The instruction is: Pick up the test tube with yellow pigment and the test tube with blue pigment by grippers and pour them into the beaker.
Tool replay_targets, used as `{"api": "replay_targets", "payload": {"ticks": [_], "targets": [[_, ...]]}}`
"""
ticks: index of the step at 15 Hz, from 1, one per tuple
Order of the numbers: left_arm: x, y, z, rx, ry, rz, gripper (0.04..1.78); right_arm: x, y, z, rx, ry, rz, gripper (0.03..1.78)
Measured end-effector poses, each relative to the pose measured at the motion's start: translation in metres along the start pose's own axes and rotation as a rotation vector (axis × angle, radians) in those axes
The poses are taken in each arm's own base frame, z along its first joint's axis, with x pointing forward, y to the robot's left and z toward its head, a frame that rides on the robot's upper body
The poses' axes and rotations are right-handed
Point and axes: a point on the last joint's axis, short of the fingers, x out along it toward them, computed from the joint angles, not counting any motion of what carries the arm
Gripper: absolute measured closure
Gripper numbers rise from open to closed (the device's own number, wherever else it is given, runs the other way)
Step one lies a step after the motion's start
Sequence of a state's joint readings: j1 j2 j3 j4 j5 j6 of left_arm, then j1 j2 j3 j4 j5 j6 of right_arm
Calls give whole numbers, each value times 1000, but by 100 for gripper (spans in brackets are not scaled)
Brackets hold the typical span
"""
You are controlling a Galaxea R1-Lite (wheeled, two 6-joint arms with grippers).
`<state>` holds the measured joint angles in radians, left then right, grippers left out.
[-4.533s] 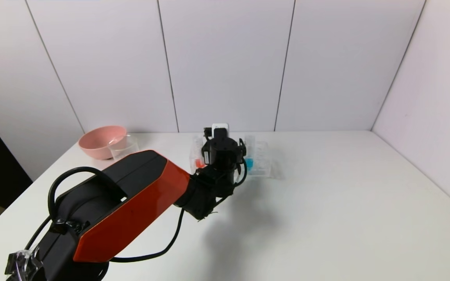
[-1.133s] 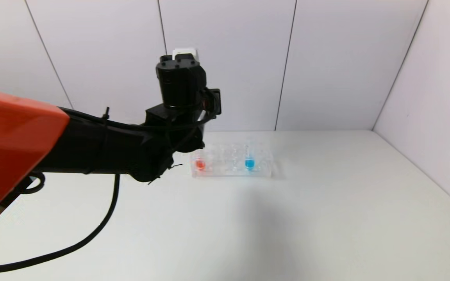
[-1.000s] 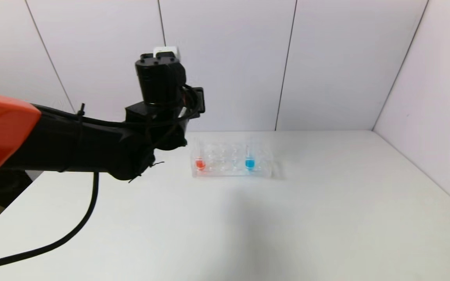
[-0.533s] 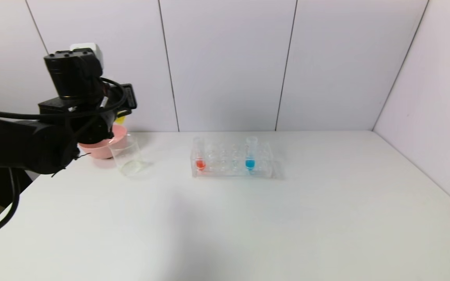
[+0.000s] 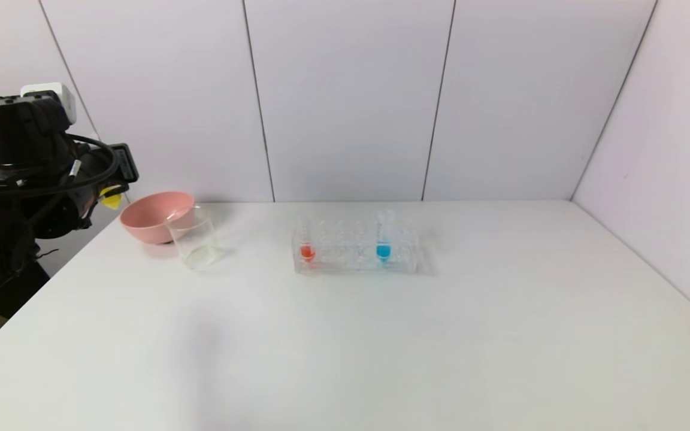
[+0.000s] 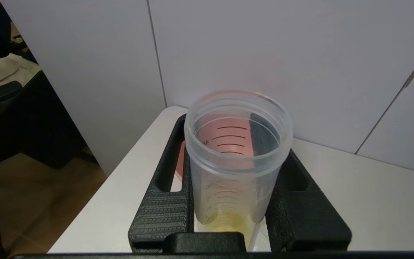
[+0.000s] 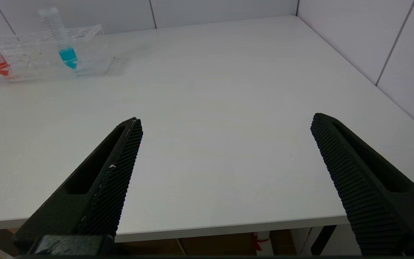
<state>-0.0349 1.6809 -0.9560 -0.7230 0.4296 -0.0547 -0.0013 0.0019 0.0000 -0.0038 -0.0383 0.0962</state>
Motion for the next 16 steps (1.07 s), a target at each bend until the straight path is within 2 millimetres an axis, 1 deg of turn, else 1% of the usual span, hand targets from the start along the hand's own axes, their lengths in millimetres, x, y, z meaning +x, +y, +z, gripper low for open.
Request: {"api": "replay_targets", "payload": {"ticks": [7, 9, 13, 16], "targets": [[0, 8, -6, 11, 18, 23, 128, 0, 0, 0, 0, 0, 0, 10], [1, 13, -8, 16, 28, 26, 128, 0, 0, 0, 0, 0, 0, 10], [3, 32, -13, 31, 48, 16, 128, 0, 0, 0, 0, 0, 0, 10], [3, 36, -10, 44, 40, -38, 128, 0, 0, 0, 0, 0, 0, 10]]}}
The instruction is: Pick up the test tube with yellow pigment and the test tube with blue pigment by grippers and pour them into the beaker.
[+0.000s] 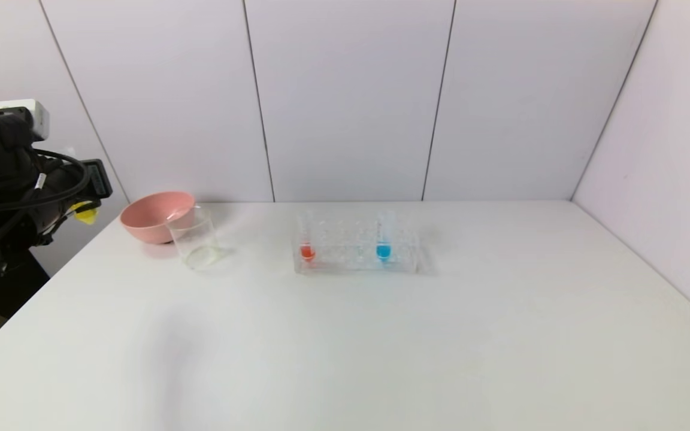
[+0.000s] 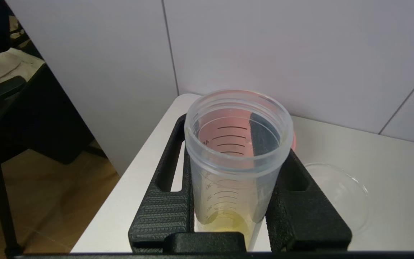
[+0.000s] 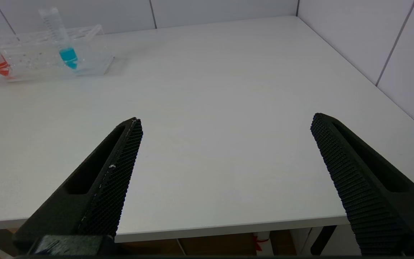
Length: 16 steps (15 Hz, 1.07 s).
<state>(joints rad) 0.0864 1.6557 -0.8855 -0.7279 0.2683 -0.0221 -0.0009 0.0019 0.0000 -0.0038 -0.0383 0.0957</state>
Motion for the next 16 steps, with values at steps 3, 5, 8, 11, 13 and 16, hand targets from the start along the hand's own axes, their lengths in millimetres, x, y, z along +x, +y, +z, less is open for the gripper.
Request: {"api": "replay_targets", "payload": {"ticks": [3, 5, 8, 11, 13, 16], "targets": [[3, 1, 6, 72, 6, -145, 128, 0, 0, 0, 0, 0, 0, 10], [4, 4, 8, 161, 62, -211, 128, 0, 0, 0, 0, 0, 0, 10], [0, 8, 10, 236, 135, -221, 128, 0, 0, 0, 0, 0, 0, 10], [1, 10, 21, 293, 114, -256, 128, 0, 0, 0, 0, 0, 0, 10], [7, 15, 32, 378, 97, -344, 128, 0, 0, 0, 0, 0, 0, 10], [23, 21, 37, 507, 73, -481, 128, 0, 0, 0, 0, 0, 0, 10]]}}
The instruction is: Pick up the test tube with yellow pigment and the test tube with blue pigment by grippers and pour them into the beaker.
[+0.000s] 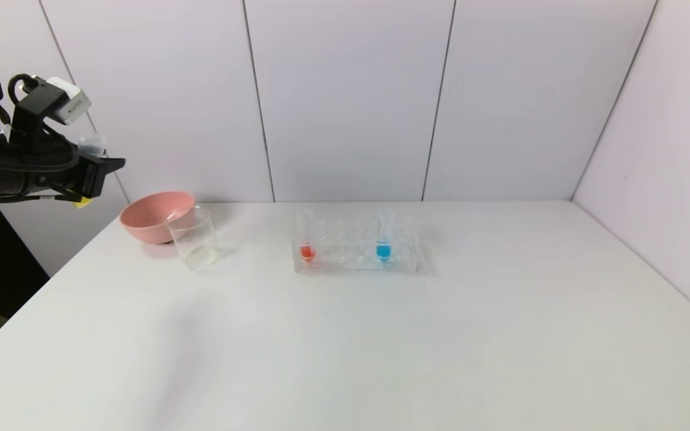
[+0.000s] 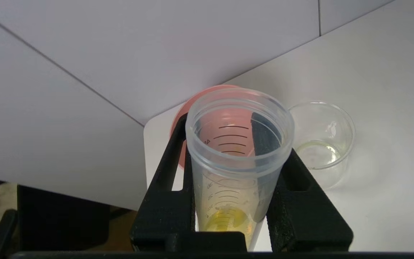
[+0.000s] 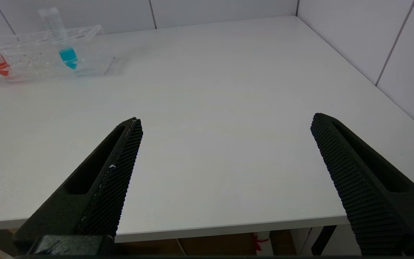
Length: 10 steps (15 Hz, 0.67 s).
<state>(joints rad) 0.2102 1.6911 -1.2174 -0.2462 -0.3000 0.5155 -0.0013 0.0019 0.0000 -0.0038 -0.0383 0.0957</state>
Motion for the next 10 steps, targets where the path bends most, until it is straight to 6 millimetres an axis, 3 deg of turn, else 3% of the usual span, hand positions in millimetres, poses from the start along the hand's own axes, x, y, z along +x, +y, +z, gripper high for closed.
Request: {"api": "replay_targets", "payload": {"ticks": [10], "targets": [[53, 15, -10, 340, -25, -187, 128, 0, 0, 0, 0, 0, 0, 10]]}}
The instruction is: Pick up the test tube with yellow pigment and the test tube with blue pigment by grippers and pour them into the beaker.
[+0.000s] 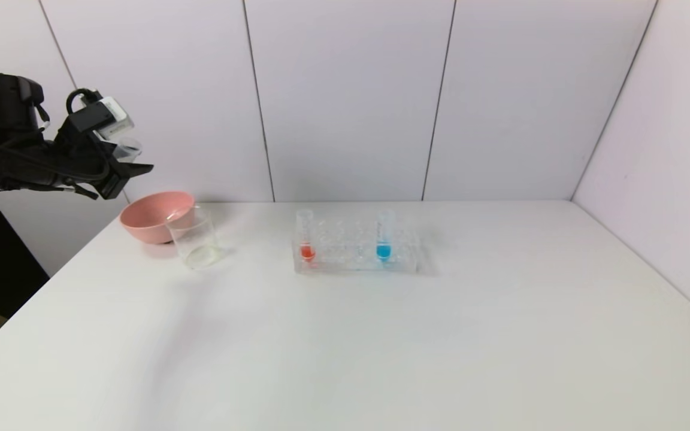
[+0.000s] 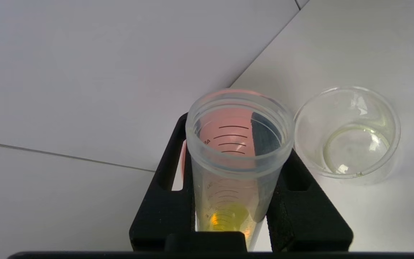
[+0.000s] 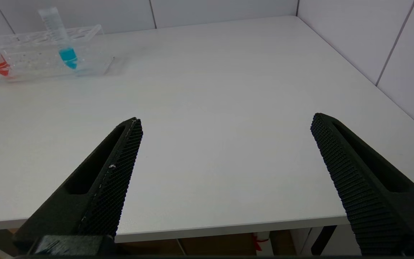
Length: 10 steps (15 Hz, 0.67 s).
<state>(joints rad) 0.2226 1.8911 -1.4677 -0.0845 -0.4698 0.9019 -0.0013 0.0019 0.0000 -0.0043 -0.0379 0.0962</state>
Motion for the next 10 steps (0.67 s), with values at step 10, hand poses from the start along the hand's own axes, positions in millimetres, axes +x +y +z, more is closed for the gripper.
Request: {"api": "replay_targets", "payload": {"ticks": [10], "targets": [[8, 12, -1, 265, 72, -117, 128, 0, 0, 0, 0, 0, 0, 10]]}}
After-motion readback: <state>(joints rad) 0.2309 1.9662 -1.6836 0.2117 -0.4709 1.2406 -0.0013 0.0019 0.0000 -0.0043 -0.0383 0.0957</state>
